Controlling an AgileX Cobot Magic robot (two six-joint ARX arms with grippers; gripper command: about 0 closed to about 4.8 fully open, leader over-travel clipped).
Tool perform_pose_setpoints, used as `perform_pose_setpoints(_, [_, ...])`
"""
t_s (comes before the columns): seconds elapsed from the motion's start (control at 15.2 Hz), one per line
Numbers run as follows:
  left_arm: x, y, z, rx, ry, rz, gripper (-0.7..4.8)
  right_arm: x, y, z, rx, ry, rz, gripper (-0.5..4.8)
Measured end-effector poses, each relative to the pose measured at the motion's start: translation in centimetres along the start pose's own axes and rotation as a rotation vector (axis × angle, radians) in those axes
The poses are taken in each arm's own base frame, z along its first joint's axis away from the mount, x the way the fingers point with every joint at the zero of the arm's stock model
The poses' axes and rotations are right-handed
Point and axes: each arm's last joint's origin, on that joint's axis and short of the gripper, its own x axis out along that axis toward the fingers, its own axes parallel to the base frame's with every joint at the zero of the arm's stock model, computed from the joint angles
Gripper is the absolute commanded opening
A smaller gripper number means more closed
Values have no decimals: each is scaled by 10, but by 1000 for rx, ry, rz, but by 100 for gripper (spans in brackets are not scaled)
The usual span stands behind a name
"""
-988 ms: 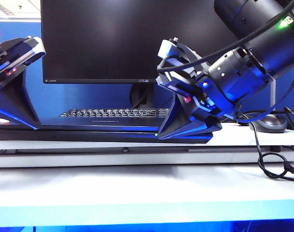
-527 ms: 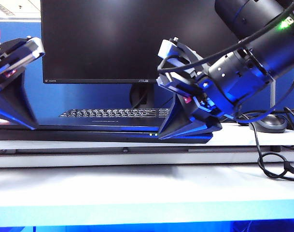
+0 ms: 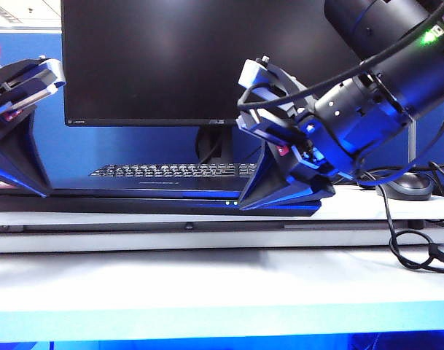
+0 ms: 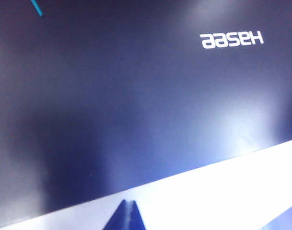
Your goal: Open the lid of the black laptop.
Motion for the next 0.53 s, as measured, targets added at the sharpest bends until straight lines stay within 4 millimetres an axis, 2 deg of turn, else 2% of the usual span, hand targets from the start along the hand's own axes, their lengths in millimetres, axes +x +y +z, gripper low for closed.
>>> perform_pose_setpoints(0.53, [7,2,0,32,16,3,7,0,0,0,0,-2,1,-1])
